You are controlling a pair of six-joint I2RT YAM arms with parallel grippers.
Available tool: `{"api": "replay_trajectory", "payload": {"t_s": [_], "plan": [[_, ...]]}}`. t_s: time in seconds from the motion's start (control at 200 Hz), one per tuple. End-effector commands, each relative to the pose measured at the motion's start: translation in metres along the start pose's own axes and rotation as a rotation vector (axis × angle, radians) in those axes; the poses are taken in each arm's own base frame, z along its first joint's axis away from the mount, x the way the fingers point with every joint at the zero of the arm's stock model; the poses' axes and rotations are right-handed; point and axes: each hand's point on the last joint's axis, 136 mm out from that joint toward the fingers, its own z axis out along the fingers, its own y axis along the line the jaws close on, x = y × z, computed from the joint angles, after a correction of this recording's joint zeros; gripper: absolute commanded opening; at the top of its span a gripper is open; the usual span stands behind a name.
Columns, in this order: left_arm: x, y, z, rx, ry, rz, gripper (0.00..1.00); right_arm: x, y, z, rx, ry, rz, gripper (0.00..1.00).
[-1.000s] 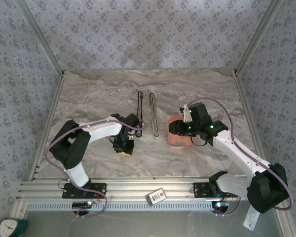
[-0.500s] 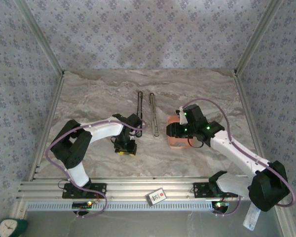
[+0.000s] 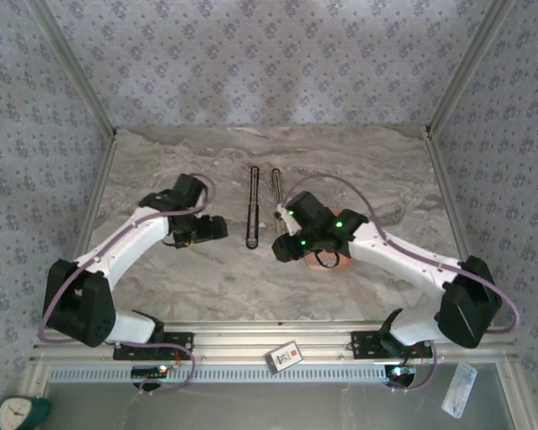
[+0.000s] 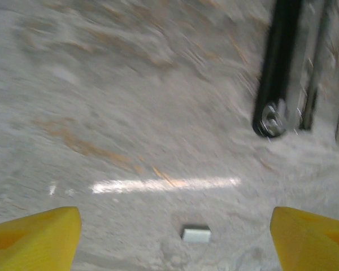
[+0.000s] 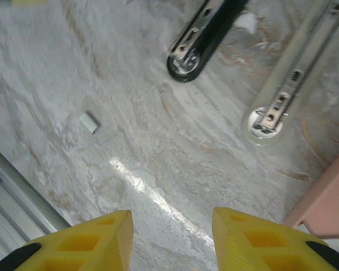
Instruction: Load the staples into the stapler
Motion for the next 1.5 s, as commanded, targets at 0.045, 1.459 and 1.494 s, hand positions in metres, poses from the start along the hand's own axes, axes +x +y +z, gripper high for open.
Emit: {"api": "replay_trajectory", "payload": {"t_s": [0.045, 1.459, 1.494], "plan": [[-0.014, 0.020, 0.003, 0.076, 0.002, -0.111, 0.89, -0.005, 0.021, 0.014, 0.066, 0.082, -0.206, 0.43], [-0.037, 0.070, 0.024, 0.267, -0.024, -0.415, 0.91, 0.016, 0.086, 0.179, 0.097, 0.358, -0.429, 0.41], [-0.037, 0.070, 0.025, 0.265, -0.024, -0.415, 0.91, 0.016, 0.087, 0.179, 0.096, 0.358, -0.428, 0.39]]}}
